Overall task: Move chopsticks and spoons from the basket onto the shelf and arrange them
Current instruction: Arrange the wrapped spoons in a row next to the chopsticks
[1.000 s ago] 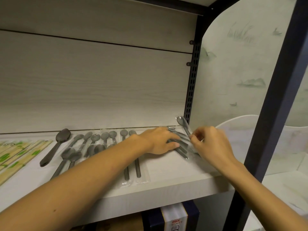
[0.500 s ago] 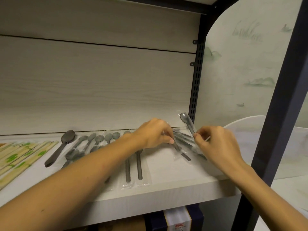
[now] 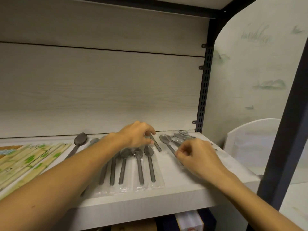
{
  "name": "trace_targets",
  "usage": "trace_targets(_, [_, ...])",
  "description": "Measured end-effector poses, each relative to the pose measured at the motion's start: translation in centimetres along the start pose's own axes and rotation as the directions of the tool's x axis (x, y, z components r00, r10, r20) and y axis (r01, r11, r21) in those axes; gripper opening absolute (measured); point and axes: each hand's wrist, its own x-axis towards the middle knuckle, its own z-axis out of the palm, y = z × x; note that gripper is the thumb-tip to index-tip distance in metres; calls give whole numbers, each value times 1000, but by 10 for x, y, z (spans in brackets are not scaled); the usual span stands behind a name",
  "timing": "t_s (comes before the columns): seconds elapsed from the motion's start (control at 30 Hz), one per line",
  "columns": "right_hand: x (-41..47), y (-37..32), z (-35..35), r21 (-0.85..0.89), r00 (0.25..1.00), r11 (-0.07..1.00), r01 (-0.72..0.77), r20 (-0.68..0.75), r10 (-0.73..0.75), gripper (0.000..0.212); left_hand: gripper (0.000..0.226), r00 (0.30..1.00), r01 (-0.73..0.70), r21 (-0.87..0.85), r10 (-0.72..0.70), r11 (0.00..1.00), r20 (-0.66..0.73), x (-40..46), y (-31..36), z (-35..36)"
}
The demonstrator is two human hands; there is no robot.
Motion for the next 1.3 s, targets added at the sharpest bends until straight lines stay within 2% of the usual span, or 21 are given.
trace_targets(0.13, [-6, -3, 3, -54, 999, 998, -13, 51, 16, 16, 27, 1000, -21, 2, 21, 1000, 14, 1, -3, 3])
trace_targets(0.3, [-12, -7, 0, -76, 998, 997, -23, 51, 27, 16, 26, 987, -65, -31, 69, 997, 143, -4, -3, 9])
trace_targets(0.47, [-17, -11, -3, -33, 990, 998, -54, 127, 58, 15, 26, 992, -4, -112, 18, 994, 127, -9, -1, 8])
trace_targets(0.57, [-19, -18, -2, 13, 984, 998, -61, 166, 58, 15, 26, 993, 9, -103, 4, 995, 118, -11, -2, 6])
trace_targets(0.7, [-23, -25, 5, 16, 992, 999, -41, 119, 38, 12, 24, 993, 7, -70, 1, 998, 114, -10, -9, 7])
trace_targets(0.87, [-28, -30, 13, 18, 994, 1000, 3, 105, -5, 16, 26, 998, 26, -124, -19, 992, 54, -10, -13, 5])
trace_targets(1.17, [-22, -32, 9, 64, 991, 998, -6, 137, -2, 20, 34, 987, 12, -137, 11, 991, 162, -8, -3, 12])
trace_targets(1.3, [-3, -6, -6, -31, 998, 998, -53, -18, 52, 15, 38, 987, 10, -132, 11, 991, 158, -7, -2, 12])
